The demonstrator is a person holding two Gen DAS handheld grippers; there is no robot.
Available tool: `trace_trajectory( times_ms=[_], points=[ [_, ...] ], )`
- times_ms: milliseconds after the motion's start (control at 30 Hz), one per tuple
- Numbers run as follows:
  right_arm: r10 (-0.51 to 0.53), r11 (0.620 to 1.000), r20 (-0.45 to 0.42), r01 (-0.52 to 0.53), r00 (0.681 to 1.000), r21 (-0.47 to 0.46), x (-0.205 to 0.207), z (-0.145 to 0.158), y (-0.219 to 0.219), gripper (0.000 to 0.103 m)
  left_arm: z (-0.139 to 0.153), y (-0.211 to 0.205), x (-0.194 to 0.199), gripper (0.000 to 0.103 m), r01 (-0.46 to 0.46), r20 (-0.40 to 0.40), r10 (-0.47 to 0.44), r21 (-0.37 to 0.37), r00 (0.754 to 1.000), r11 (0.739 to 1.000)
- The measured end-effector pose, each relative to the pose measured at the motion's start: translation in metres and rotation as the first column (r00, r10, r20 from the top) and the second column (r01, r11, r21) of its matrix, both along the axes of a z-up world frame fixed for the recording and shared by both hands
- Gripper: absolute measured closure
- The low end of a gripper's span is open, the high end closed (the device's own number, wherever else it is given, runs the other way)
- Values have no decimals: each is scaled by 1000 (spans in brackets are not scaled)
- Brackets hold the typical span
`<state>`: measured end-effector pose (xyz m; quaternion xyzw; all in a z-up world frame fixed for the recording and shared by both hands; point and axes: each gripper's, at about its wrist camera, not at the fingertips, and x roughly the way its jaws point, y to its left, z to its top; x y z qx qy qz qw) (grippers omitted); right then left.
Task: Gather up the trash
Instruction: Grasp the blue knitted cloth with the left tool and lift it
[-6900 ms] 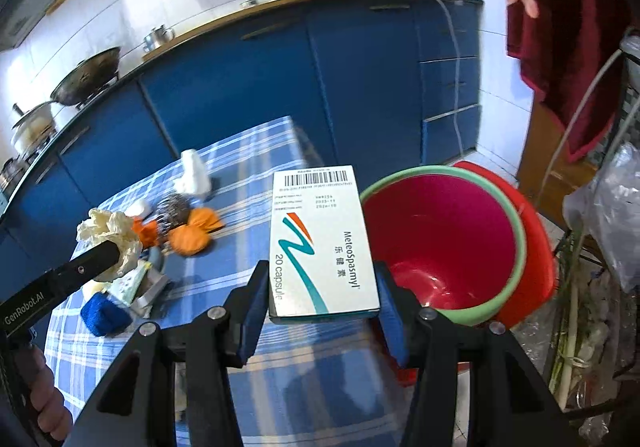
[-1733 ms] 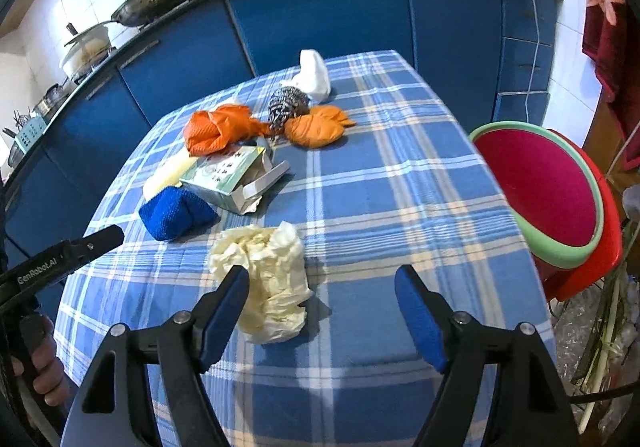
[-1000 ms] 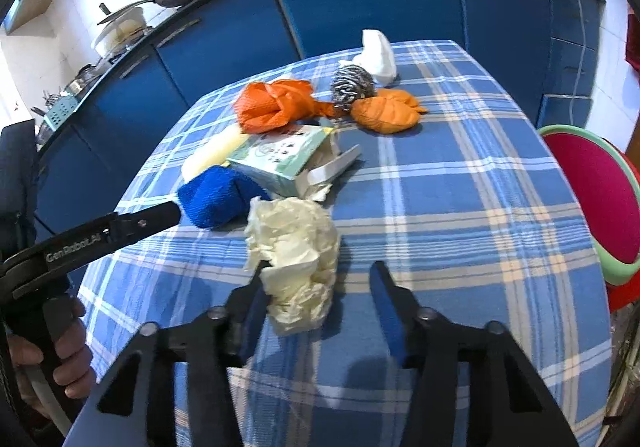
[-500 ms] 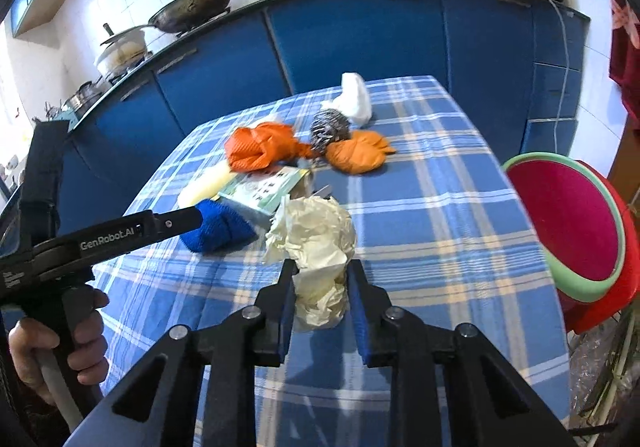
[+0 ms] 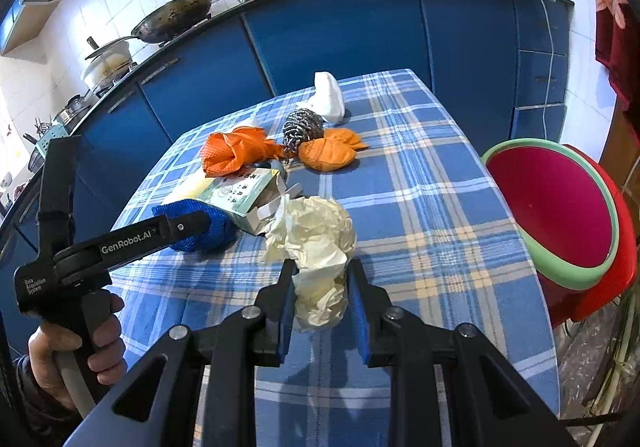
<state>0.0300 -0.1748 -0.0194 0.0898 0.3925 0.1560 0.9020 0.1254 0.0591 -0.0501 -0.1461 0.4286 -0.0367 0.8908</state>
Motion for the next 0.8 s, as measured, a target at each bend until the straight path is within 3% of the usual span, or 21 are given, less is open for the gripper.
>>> trace_trajectory(
  times_ms=[33,100,300,800],
  points=[
    [-1,1000,0,1,1000,1,0,0,0,76,0,-1,0,45,8,3,-8,-6,1000,1000],
    [-2,1000,1,2,1000,1,-1,0,-2,76,-1,-3,-1,66,28,8,-28,-23,1000,999],
    [-10,1000,7,10,1000,5,-4,2,-5,76,4,-8,-9,82,54,32,-54,-2,998,999],
    [-30,999,44,29,999,21,-14,13,-15,76,37,-17,-37,86,76,107,-78,26,991,997]
  ],
)
